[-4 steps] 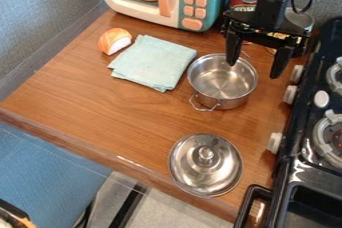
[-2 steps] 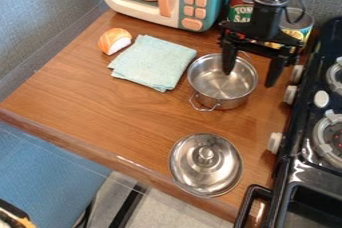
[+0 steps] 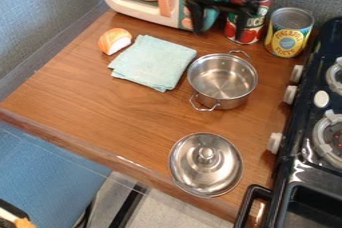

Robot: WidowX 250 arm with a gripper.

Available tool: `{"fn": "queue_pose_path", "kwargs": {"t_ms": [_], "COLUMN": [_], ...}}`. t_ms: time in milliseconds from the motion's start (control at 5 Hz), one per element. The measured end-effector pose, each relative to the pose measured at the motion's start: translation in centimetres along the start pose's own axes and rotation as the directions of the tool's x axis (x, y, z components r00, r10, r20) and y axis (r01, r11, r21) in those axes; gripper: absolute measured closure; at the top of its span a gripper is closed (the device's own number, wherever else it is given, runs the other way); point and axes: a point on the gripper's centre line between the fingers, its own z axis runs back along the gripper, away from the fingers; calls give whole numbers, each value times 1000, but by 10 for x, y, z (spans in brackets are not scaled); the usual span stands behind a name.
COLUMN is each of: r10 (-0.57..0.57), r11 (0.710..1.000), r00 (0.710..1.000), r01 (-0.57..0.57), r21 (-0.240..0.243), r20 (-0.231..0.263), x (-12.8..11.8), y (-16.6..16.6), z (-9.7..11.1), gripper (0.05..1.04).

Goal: Put the sushi inside the silver pot

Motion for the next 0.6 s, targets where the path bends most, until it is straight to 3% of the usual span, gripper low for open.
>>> {"fn": "queue_pose_path", "kwargs": {"t_ms": [200, 600], "r10": [7, -52], "r11": [999, 997], "r00": [999, 998], "r01": [-8, 51], "r21": [33, 52], "r20": [46, 18], "x": [19, 27], "y": [43, 125], "z": [17, 1], "gripper": [83, 83]}}
